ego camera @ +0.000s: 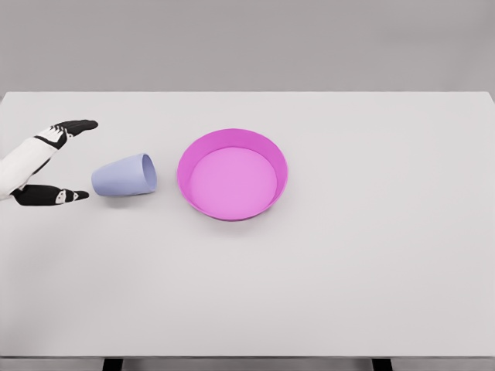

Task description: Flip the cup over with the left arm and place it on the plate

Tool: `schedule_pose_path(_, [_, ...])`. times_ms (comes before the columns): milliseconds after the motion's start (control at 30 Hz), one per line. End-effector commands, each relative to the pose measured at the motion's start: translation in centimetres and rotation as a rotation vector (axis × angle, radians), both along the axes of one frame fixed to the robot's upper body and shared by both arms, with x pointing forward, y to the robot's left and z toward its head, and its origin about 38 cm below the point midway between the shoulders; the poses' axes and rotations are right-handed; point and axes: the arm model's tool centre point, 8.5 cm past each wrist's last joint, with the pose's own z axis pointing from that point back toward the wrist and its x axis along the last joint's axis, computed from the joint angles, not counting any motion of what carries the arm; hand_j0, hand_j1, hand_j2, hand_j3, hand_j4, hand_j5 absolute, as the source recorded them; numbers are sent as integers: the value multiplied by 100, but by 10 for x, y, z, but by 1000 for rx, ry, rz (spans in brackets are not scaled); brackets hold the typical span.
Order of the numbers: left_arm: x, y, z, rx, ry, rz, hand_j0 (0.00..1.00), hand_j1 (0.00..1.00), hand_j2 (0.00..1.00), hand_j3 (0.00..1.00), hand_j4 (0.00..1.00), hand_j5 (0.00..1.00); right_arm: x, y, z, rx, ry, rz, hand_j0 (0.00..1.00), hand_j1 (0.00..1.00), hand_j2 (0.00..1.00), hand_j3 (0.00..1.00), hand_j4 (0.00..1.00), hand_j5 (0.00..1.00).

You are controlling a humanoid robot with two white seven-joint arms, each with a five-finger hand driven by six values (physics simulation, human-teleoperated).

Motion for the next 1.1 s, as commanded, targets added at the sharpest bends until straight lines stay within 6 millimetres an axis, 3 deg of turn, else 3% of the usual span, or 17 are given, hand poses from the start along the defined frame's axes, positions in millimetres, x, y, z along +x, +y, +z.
schedule_pose_path(0, [0,0,1,-4,1,-1,100,100,100,100,100,100,2,0,0,0,-6,-10,100,100,100,100,100,100])
schedule_pose_path(367, [-2,2,-5,35,13,4,100,100,100,100,100,100,-1,0,0,2,4,0,100,100,100,100,100,100])
schedule_pose_path(600, [0,-5,2,46,-9,-16,100,100,100,100,100,100,-1,0,0,2,2,-2,100,100,100,100,100,100])
schedule_pose_path(767, [-3,-16,-12,1,17,-25,100,100,100,100,100,100,-1,0,0,2,4,0,100,100,100,100,100,100])
schedule_pose_path(933, [-4,-16,-15,15,39,-37,100,100,100,100,100,100,-1,0,0,2,4,0,100,100,100,100,100,100])
schedule_pose_path(1067, [-3,-27,-20,-9,38,-50,100,100,100,100,100,100,-1,0,0,2,2,-2,100,100,100,100,100,100])
